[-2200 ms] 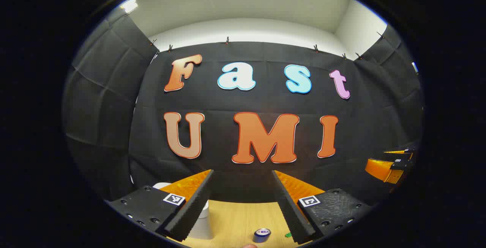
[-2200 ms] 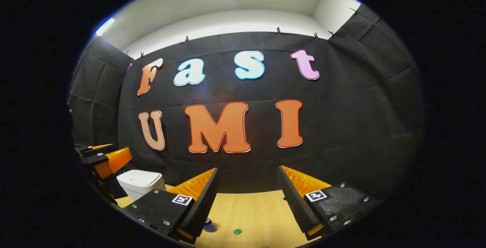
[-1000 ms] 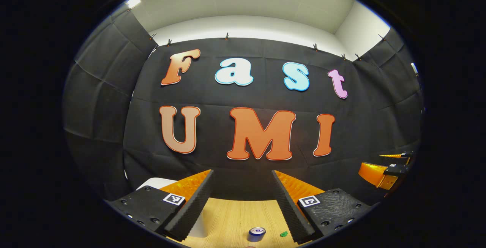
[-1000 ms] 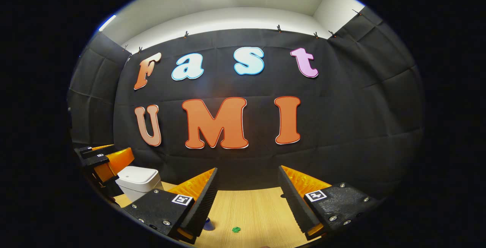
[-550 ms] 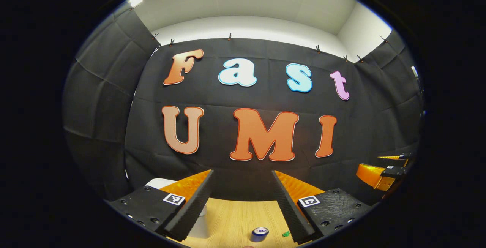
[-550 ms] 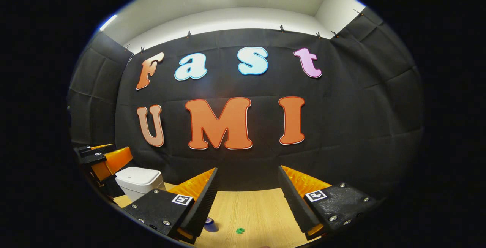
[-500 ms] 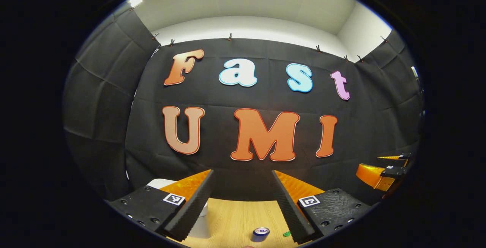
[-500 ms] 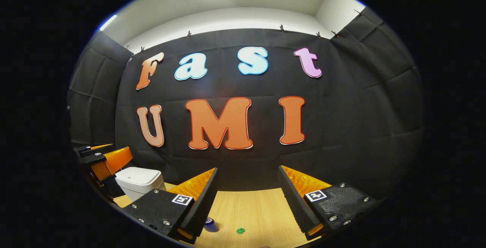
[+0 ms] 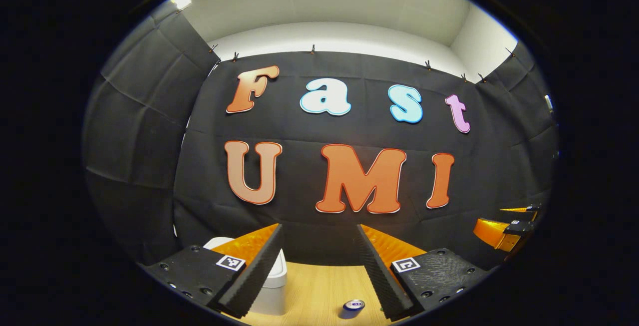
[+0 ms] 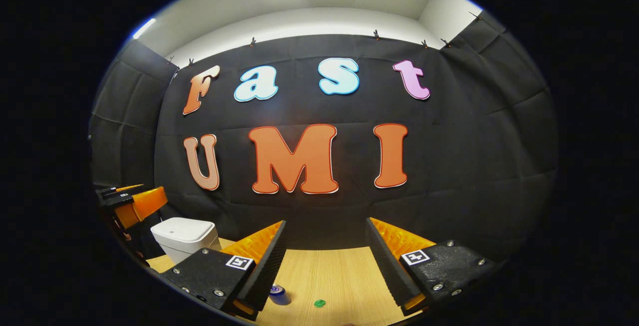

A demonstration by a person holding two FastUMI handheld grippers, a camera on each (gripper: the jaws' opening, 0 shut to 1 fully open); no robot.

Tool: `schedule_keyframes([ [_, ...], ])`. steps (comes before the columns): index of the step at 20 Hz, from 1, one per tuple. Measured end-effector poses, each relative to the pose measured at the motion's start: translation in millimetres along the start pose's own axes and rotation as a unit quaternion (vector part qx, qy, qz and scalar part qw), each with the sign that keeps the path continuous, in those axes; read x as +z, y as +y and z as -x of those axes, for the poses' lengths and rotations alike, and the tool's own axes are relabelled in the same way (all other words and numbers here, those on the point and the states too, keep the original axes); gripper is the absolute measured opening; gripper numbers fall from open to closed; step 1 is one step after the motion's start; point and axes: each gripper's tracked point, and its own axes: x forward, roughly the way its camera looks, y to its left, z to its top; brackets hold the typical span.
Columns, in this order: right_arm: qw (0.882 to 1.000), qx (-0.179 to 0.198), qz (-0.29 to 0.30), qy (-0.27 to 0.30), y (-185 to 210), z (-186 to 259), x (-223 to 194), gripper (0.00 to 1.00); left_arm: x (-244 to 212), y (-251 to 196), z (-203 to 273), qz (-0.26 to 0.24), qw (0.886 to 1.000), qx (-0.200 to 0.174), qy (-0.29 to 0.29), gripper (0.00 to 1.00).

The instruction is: Press the lid of the desktop garbage bin to open it, pick up the crumpled paper on the desktop and throw it into the bin, then pick up the pop can on the desktop and drop it into the bin, and finally close the garbage bin lid.

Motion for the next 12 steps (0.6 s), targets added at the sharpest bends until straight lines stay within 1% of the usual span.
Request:
schedule_keyframes([
  [3, 1.0, 0.0, 0.0, 0.002, 0.4, -1.7, -3.0, 0.92, 1.2, 18.8, -4.2, -0.015, 0.999, 0.029, 0.0, 0.87],
  [4, 1.0, 0.0, 0.001, 0.003, 0.4, -2.0, -4.4, 0.92, -0.3, 24.0, -5.5, -0.019, 0.999, 0.035, 0.004, 0.82],
  [5, 1.0, 0.0, 0.0, 0.004, 0.8, -1.7, -5.1, 0.92, -3.7, 29.5, -8.3, -0.021, 0.999, 0.038, 0.011, 0.8],
  [7, 1.0, 0.002, 0.0, 0.007, 2.2, -4.3, -6.2, 0.92, -8.5, 41.6, -13.6, -0.016, 0.998, 0.049, 0.021, 0.69],
  [9, 1.0, 0.002, 0.002, 0.008, 2.2, -4.4, -7.8, 0.92, -11.5, 57.6, -20.1, -0.005, 0.998, 0.059, 0.029, 0.48],
  [10, 1.0, 0.002, 0.003, 0.008, 2.5, -5.0, -9.0, 0.92, -12.9, 69.5, -23.0, -0.003, 0.997, 0.07, 0.033, 0.39],
  [11, 1.0, 0.002, 0.002, 0.009, 3.8, -6.1, -8.9, 0.92, -15.9, 81.3, -28.0, 0.004, 0.996, 0.079, 0.038, 0.37],
  [12, 1.0, 0.003, 0.001, 0.01, 3.7, -6.3, -10.9, 0.92, -20.8, 90.9, -32.8, 0.014, 0.995, 0.085, 0.047, 0.22],
])
